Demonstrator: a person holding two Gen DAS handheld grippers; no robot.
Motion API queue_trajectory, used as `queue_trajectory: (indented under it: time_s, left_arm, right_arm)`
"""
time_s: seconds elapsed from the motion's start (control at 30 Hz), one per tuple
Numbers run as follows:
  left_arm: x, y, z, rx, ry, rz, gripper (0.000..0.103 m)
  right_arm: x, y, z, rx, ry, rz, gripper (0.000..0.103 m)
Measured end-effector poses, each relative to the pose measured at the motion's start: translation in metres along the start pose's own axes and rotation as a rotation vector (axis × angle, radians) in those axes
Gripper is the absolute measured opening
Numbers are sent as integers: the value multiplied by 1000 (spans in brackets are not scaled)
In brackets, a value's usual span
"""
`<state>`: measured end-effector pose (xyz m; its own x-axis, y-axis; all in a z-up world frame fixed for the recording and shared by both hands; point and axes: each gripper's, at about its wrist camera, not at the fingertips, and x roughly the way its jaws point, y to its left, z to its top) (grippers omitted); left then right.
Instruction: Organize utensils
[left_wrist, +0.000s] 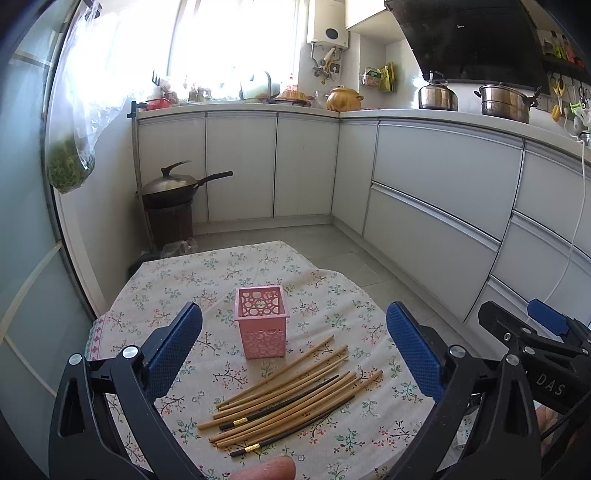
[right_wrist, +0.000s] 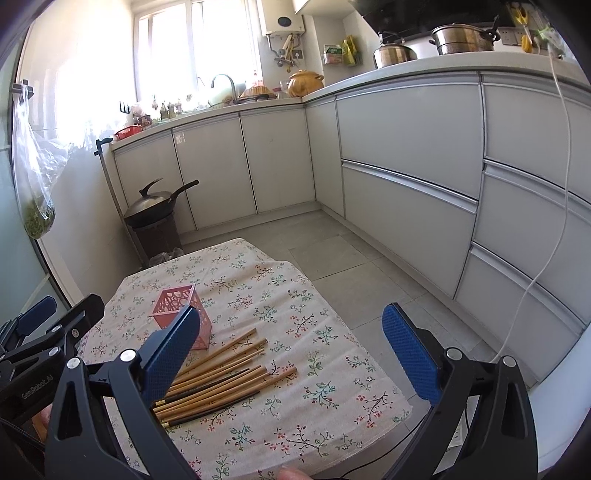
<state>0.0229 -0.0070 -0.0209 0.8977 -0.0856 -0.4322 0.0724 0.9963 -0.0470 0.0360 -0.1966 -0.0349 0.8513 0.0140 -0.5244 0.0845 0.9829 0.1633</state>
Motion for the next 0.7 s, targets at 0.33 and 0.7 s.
queue_trajectory:
  time_s: [0.33,0.7]
  left_arm:
    - [1,1,-1,-2,3,0,96]
    - [2,2,-3,-1,4,1,96]
  right_arm:
    - [1,2,-1,-1,5,1,96]
    - [2,4,-3,0,8,1,96]
